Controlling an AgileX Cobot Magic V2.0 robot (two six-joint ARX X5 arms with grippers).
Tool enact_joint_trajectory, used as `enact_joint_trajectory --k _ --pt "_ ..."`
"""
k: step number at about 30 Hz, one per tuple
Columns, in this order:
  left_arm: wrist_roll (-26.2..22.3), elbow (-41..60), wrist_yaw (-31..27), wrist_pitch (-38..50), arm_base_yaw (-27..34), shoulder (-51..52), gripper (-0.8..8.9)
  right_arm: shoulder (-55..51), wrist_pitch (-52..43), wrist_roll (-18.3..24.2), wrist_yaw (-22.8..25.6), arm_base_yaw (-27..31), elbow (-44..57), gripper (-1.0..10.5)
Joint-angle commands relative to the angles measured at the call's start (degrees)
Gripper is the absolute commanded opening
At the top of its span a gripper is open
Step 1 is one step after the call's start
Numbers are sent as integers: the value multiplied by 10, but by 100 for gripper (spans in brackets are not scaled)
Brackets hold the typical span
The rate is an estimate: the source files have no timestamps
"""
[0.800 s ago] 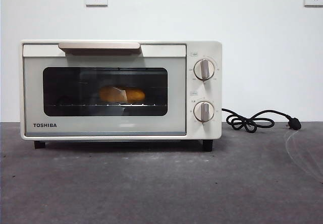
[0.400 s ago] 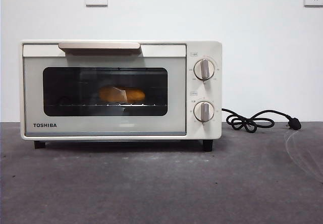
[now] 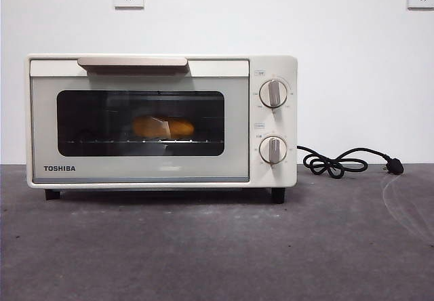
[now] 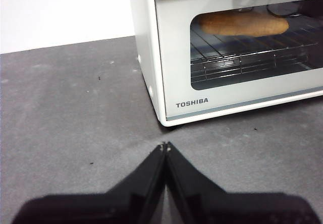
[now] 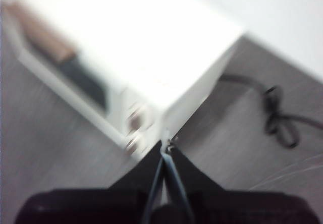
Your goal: Take the corn from the table,put the corn in the oven
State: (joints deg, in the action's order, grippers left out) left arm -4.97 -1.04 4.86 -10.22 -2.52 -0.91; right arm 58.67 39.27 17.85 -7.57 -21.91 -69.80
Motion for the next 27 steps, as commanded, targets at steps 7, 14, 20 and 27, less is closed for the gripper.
enact_joint_trajectory --k 7,14,20,27 --pt "-8 3 -2 6 1 0 -4 -150 -117 -89 -23 148 170 0" --pt "-8 3 -2 6 1 0 -3 -332 -200 -146 -19 204 411 0" --pt "-8 3 -2 6 1 0 -3 -455 -247 -146 -11 209 562 0" --pt "-8 3 -2 6 1 0 -3 -540 -243 -146 -3 209 640 0"
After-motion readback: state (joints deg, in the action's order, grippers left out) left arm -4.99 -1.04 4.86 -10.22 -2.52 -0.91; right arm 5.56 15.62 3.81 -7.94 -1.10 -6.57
